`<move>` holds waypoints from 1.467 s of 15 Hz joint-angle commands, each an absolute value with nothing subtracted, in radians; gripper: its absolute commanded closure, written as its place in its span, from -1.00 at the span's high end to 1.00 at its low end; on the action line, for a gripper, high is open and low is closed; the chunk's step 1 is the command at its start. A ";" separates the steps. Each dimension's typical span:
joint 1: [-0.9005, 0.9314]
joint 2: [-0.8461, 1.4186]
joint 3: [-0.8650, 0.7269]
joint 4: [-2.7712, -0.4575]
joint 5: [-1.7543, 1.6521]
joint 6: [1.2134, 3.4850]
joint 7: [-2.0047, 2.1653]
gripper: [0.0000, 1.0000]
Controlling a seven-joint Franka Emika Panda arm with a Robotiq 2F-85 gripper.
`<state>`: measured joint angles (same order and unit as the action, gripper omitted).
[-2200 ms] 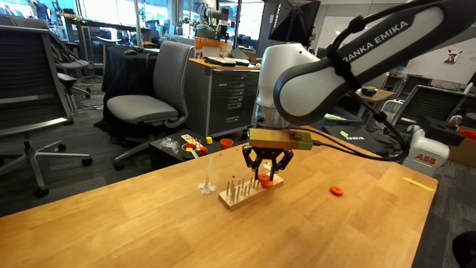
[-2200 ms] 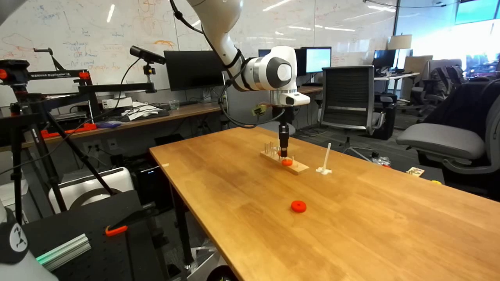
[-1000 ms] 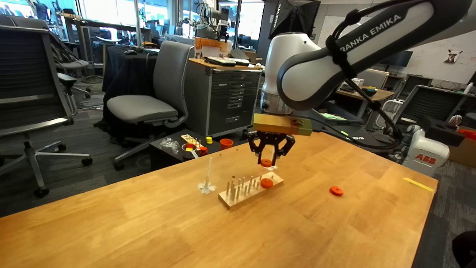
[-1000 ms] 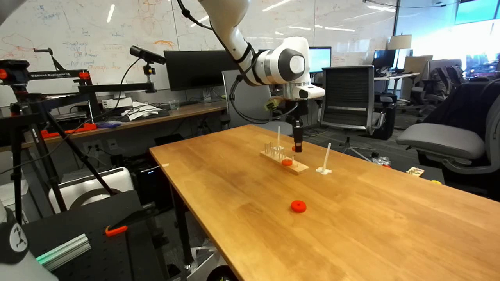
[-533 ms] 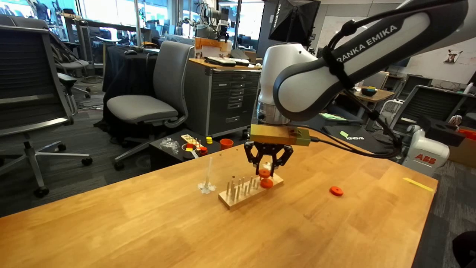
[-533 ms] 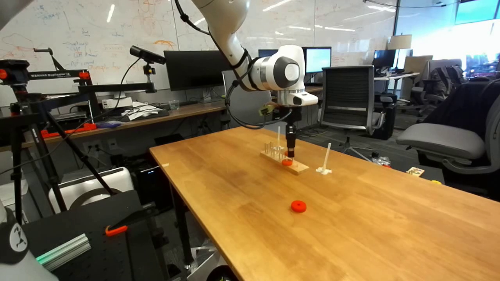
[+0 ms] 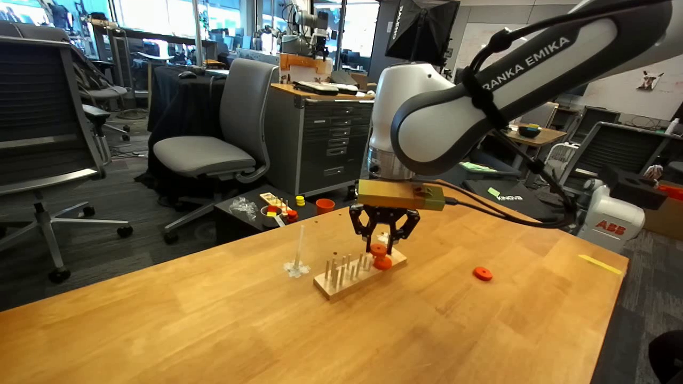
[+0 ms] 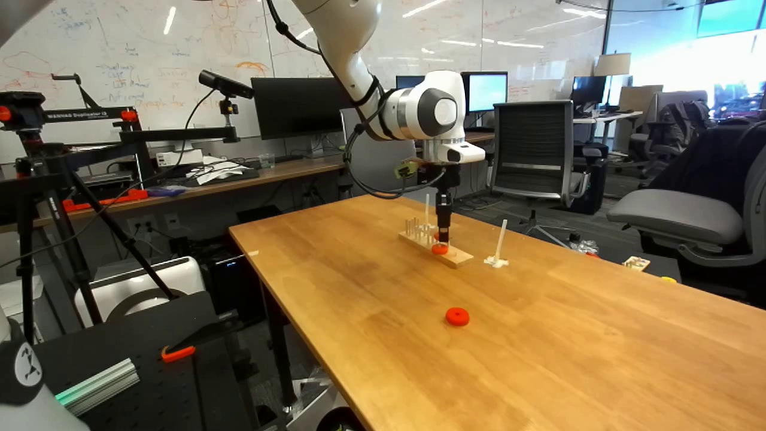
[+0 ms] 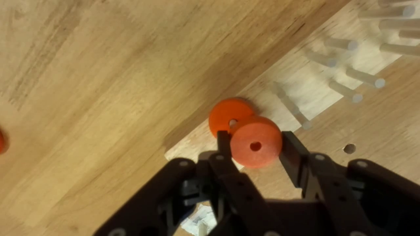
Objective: Pick up the orange object, hang it through its center hole on the object, pick up the second orange object and hang it on top of the first orange object
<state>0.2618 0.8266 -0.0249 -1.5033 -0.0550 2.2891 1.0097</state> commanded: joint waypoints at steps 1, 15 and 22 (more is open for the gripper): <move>0.270 0.828 -0.035 -1.500 -0.045 2.287 1.005 -0.15; 0.268 0.824 -0.032 -1.503 -0.038 2.280 1.007 -0.65; 0.269 0.816 -0.034 -1.516 -0.036 2.274 1.016 -0.65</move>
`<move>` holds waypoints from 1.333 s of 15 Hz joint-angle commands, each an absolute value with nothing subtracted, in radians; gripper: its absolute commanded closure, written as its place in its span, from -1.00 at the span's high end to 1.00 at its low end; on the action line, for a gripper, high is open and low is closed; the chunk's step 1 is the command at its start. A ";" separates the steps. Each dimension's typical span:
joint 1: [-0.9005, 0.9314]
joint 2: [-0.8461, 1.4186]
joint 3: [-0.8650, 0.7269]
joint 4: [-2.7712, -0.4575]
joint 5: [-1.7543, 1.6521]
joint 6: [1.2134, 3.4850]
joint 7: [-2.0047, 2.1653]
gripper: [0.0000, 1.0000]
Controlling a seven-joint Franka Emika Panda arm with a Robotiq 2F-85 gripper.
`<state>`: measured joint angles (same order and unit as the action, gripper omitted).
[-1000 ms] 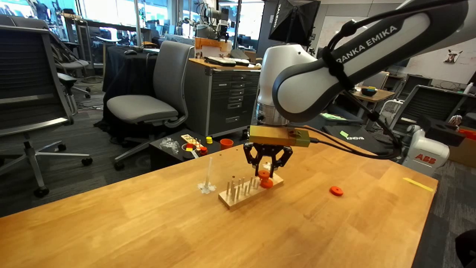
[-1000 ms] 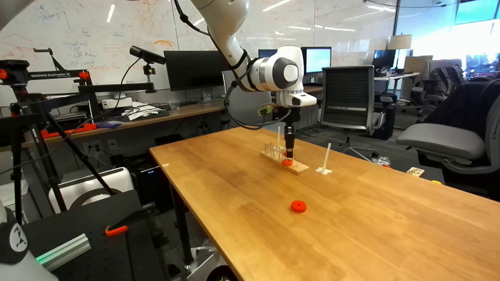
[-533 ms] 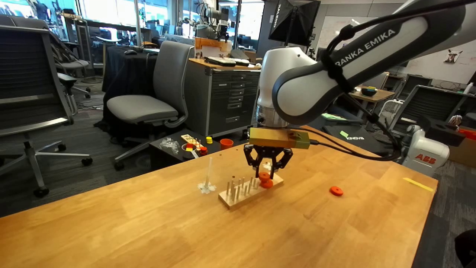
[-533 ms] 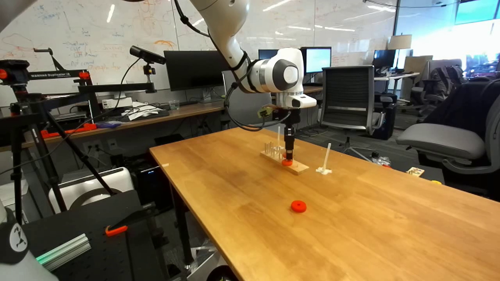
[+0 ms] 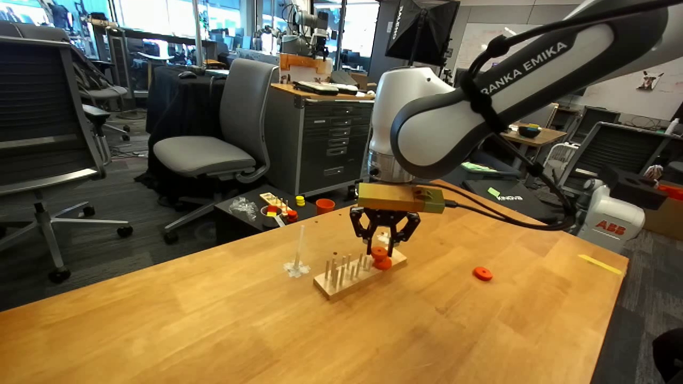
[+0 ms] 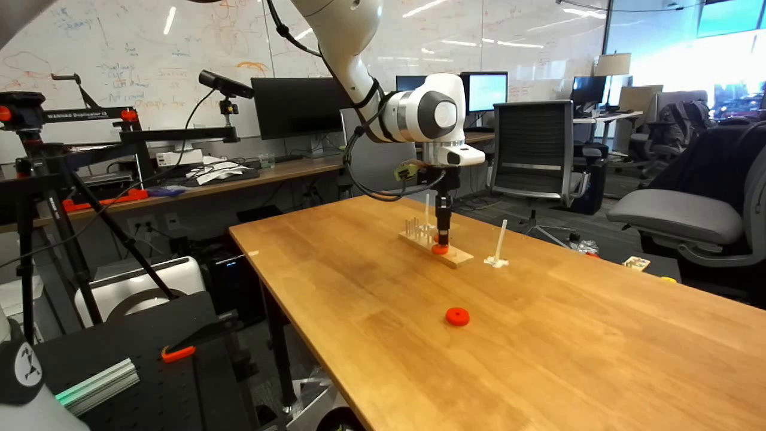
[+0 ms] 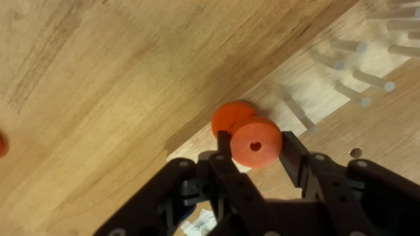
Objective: Pick up the orange object, hang it through its center hole on the object, pick up the second orange object and hang it on top of the first orange object
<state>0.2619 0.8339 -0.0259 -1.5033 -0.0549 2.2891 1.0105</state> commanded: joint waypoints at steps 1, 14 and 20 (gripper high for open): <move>0.269 0.815 -0.034 -1.519 -0.036 2.273 1.017 -0.65; 0.270 0.781 -0.036 -1.586 -0.041 2.277 1.014 -0.65; 0.263 0.779 -0.037 -1.605 -0.037 2.282 1.012 -0.65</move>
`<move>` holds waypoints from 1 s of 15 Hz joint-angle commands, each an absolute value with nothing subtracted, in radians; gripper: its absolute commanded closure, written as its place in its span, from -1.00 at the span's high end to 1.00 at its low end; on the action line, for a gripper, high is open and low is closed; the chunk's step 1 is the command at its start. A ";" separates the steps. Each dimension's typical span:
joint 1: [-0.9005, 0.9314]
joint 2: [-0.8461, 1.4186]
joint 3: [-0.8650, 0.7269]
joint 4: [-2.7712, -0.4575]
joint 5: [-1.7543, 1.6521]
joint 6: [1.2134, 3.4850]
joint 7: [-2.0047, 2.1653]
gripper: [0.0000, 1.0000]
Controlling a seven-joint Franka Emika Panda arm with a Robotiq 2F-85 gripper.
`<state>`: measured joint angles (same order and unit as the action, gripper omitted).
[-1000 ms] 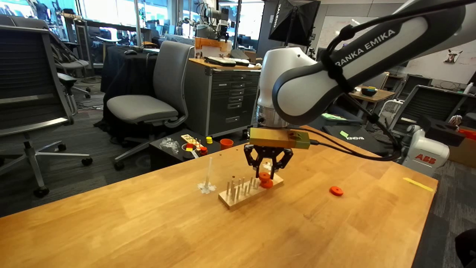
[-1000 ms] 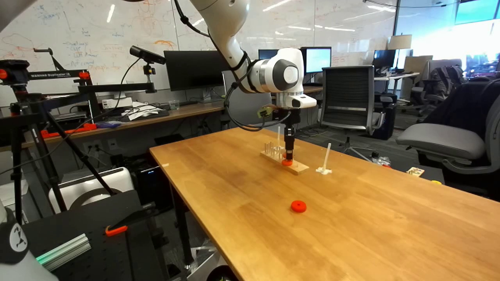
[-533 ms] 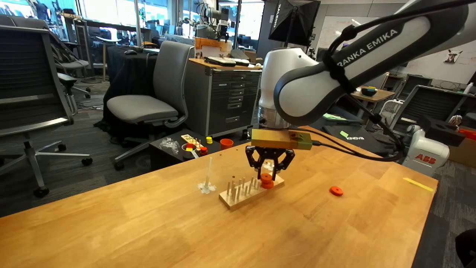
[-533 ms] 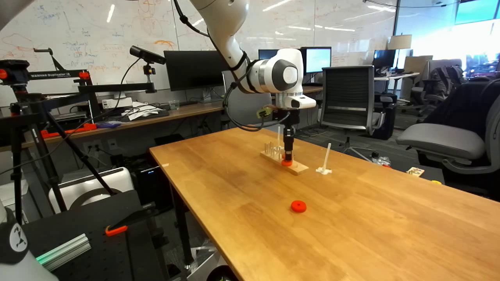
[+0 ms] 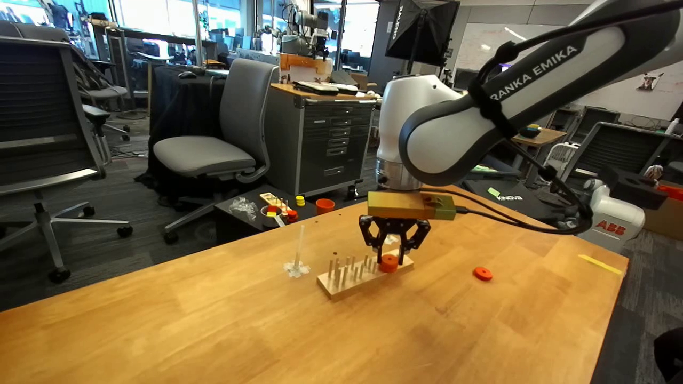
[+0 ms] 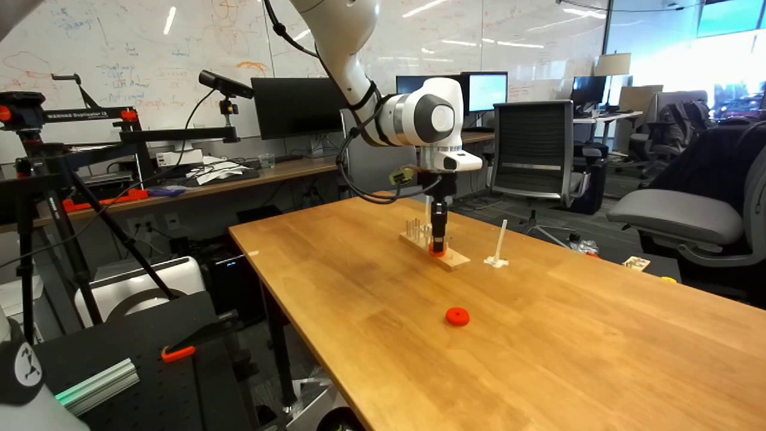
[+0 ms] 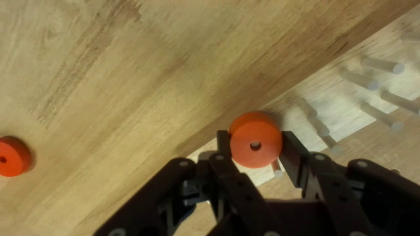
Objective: Pick up the orange object, hang it through its center hole on the object, pick up the second orange object and hang it on top of the first orange object
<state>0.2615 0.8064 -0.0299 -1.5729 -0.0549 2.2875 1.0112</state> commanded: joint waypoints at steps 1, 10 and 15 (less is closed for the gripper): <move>0.262 0.781 -0.038 -1.603 -0.037 2.284 1.011 -0.65; 0.262 0.807 -0.041 -1.576 -0.046 2.285 1.006 0.25; 0.262 0.807 -0.041 -1.576 -0.045 2.285 1.006 0.25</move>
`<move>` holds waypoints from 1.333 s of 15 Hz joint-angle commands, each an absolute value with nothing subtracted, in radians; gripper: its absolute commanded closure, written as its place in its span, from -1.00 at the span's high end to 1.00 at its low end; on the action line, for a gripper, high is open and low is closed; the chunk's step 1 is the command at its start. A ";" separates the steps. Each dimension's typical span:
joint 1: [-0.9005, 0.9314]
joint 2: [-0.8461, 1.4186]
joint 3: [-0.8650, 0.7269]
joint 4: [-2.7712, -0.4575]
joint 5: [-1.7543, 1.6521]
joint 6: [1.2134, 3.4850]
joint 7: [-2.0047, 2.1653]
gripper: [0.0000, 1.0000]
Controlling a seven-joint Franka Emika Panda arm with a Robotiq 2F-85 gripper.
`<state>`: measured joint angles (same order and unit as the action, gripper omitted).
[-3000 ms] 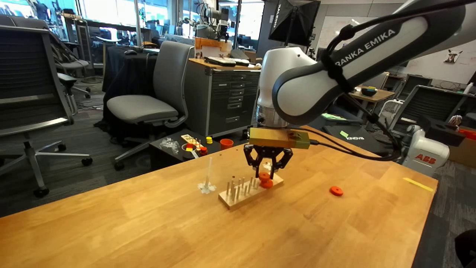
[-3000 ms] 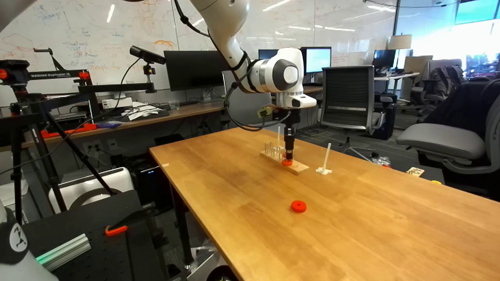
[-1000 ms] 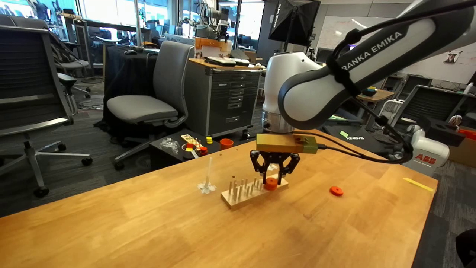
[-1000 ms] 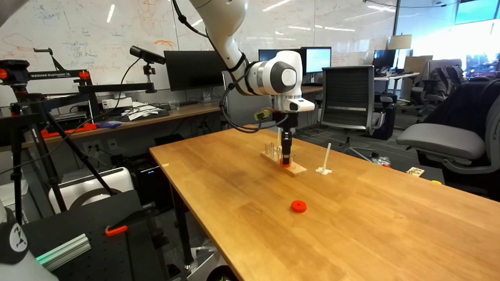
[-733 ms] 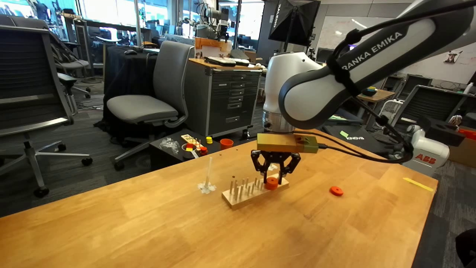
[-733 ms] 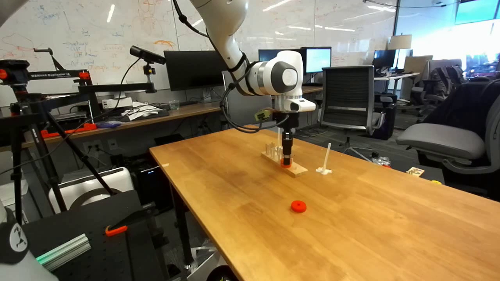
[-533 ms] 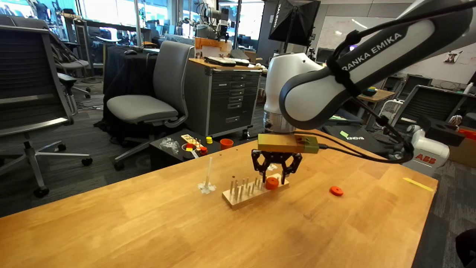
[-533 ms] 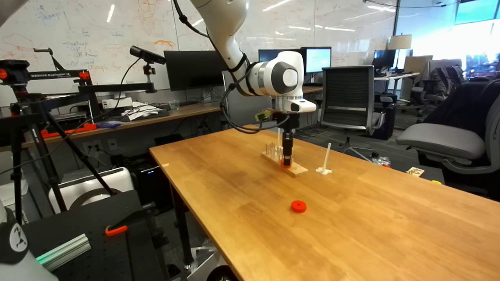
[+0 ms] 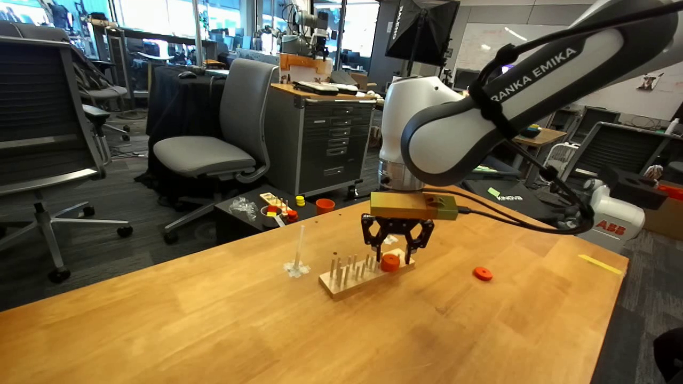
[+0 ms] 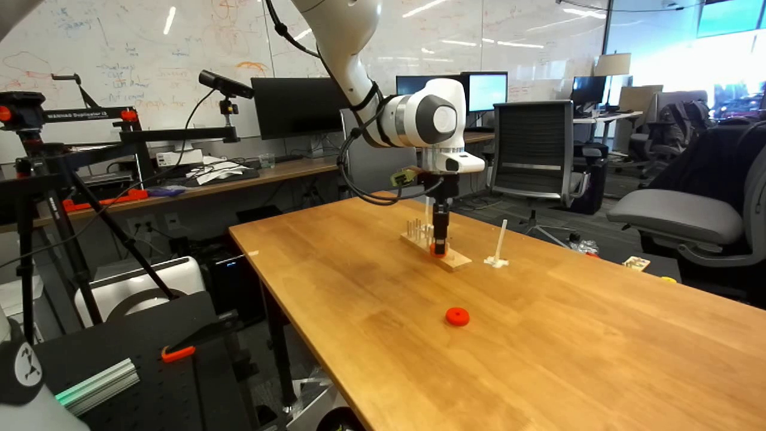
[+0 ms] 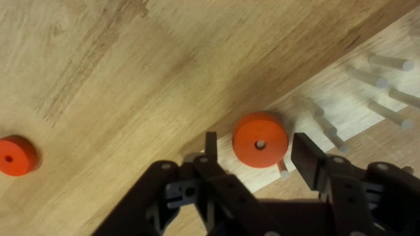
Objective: Pick up the orange object, hang it through its center hole on the object, pick up the second orange object and hang it on top of the first orange object
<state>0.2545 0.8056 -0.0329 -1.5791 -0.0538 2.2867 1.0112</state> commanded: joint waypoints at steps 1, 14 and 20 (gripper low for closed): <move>0.262 0.807 -0.041 -1.576 -0.045 2.285 1.006 0.25; 0.221 0.876 -0.045 -1.495 -0.024 2.208 0.989 -0.64; 0.233 0.874 -0.050 -1.441 -0.038 2.191 1.006 -0.65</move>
<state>0.2166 0.8533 -0.0402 -1.5024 -0.0473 2.2257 1.0063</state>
